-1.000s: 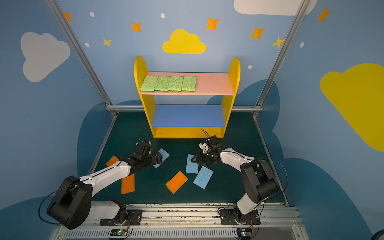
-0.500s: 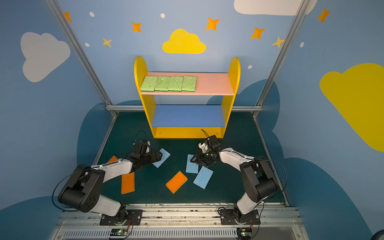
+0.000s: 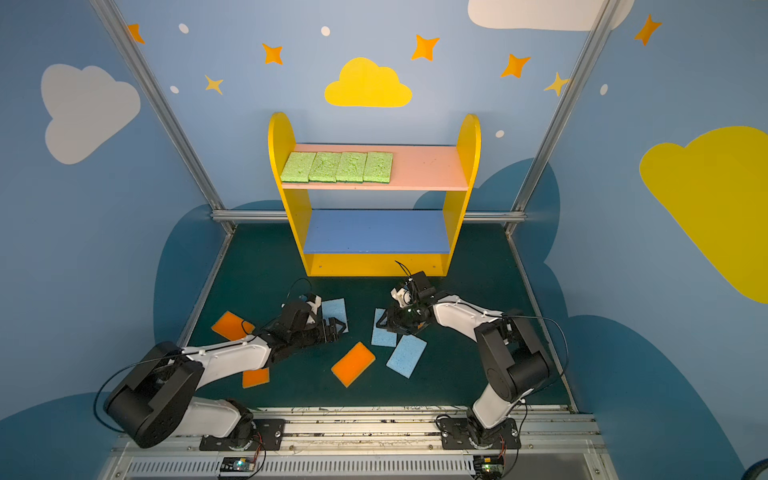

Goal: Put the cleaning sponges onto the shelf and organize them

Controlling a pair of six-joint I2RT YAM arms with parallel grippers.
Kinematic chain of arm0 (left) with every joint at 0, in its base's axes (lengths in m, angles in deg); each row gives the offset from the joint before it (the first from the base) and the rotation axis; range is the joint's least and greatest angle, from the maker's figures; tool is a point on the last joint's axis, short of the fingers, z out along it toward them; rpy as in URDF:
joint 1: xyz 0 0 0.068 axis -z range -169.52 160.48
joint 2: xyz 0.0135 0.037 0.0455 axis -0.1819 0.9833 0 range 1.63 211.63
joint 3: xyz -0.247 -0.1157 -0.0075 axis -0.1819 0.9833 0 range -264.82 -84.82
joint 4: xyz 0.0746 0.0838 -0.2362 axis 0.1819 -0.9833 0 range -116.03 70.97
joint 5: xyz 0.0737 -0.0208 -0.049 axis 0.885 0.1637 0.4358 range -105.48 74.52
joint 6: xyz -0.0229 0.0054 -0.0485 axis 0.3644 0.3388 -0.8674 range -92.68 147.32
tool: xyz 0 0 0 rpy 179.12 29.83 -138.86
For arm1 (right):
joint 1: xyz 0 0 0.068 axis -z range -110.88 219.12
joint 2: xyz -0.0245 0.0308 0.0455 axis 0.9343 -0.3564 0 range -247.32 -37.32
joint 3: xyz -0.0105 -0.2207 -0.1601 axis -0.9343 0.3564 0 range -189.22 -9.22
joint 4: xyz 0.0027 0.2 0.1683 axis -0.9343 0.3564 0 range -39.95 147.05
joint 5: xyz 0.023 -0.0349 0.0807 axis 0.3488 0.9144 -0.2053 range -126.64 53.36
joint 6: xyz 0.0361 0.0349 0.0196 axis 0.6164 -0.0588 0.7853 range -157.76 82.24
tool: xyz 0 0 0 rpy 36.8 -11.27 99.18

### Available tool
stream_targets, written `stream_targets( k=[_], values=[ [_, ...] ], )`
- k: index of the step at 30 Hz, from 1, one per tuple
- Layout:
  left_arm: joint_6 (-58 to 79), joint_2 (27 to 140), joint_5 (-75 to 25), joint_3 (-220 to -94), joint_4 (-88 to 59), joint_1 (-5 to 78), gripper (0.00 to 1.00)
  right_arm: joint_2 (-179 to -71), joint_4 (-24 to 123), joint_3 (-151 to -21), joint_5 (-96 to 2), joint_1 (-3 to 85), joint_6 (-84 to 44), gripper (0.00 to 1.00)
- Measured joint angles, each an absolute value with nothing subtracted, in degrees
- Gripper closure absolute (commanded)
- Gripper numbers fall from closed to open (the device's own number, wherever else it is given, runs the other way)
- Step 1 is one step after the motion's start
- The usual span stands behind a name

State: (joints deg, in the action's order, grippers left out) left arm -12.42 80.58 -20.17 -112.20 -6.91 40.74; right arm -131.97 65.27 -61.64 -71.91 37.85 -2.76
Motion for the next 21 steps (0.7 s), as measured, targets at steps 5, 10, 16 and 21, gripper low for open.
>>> stream_targets(
  k=[5,10,16,21],
  values=[
    [-12.5,75.5,-18.0,-112.2,-10.1,39.4,0.02,-133.3,65.2,-64.4,-71.9,35.6,-2.1,0.54],
    [-12.8,72.8,-18.4,-109.6,-9.8,35.2,0.01,-137.6,64.2,-69.0,-72.3,33.3,-2.0,0.55],
    [-13.0,72.0,-19.0,-106.2,-10.1,33.0,0.00,-144.9,64.0,-75.9,-72.7,30.5,-2.8,0.56],
    [-12.9,71.3,-19.9,-105.6,-9.9,32.0,0.00,-150.3,64.1,-80.2,-73.0,28.6,-3.1,0.56]
  ],
)
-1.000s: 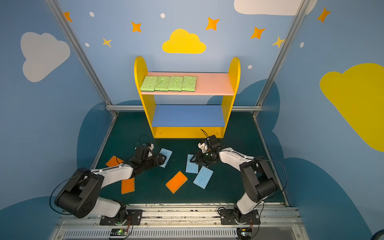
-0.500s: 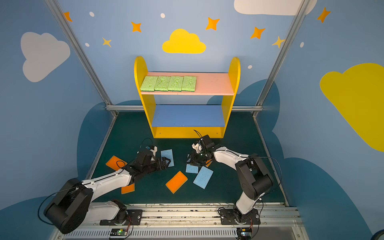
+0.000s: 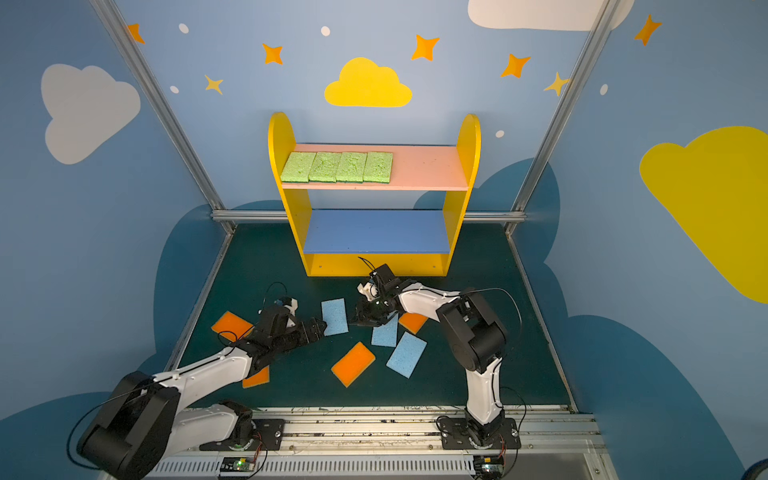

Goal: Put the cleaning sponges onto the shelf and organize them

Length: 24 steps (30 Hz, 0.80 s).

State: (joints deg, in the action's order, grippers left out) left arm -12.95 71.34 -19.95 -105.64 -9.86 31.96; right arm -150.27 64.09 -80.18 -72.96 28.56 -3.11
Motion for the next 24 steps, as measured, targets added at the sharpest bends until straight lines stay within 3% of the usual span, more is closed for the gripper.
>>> stream_targets(
  k=[9,19,24],
  values=[
    [-12.6,70.1,-21.2,-104.8,-9.6,29.9,0.00,-156.8,64.5,-85.2,-74.1,26.3,-2.8,0.62],
    [-12.6,69.1,-22.2,-104.8,-9.6,29.0,0.00,-159.3,64.4,-87.2,-74.5,26.1,-1.3,0.97],
    [-12.6,67.9,-22.3,-104.8,-10.3,29.0,0.00,-159.3,64.4,-87.2,-74.6,26.1,-1.0,1.00]
  ],
)
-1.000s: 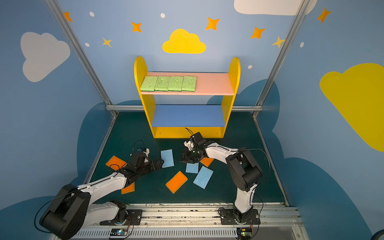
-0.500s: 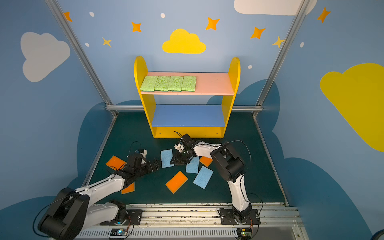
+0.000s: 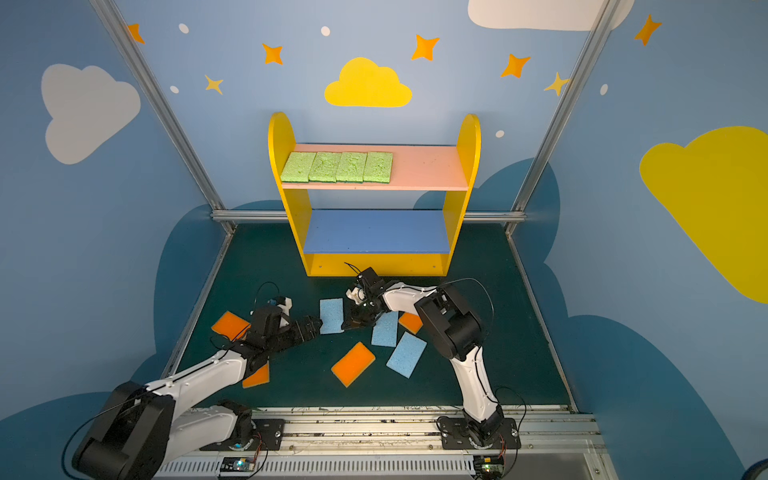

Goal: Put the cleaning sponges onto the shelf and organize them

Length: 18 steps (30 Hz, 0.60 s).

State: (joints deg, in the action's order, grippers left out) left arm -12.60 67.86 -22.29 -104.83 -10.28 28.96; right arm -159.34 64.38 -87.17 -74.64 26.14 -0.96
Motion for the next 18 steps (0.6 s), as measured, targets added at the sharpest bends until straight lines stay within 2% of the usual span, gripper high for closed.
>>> stream_targets(
  k=[6,18],
  values=[
    [-12.6,63.2,-21.9,-104.8,-12.6,29.0,0.00,-158.4,65.2,-87.1,-74.5,26.2,-1.7,1.00],
    [-12.7,53.9,-18.9,-104.2,-16.5,28.8,0.00,-148.9,66.9,-88.7,-75.9,28.2,-1.8,1.00]
  ],
)
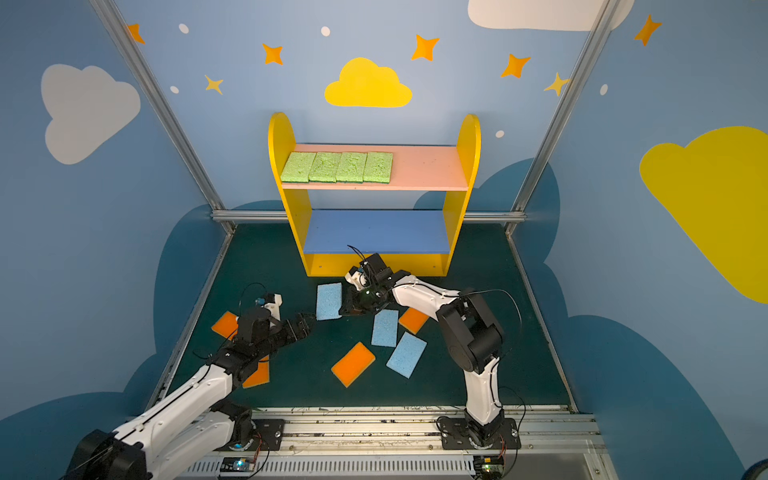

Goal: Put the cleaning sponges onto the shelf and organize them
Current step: 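Carry the blue sponge onto the blue lower shelf with the right gripper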

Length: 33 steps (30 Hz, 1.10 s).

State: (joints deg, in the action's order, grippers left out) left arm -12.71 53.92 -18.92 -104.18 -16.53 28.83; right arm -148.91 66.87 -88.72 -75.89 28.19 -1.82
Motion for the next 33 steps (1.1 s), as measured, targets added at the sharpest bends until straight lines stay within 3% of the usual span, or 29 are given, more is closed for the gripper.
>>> stream_targets(
  k=[19,33],
  values=[
    [-12.5,54.7,-17.4,-103.9,-16.8,27.8,0.00,-149.9,67.5,-102.6,-81.8,34.3,0.2,1.00],
    [-12.5,60.2,-18.6,-104.6,-13.4,27.8,0.00,-168.0,67.0,-126.0,-84.9,36.4,1.3,1.00]
  ],
)
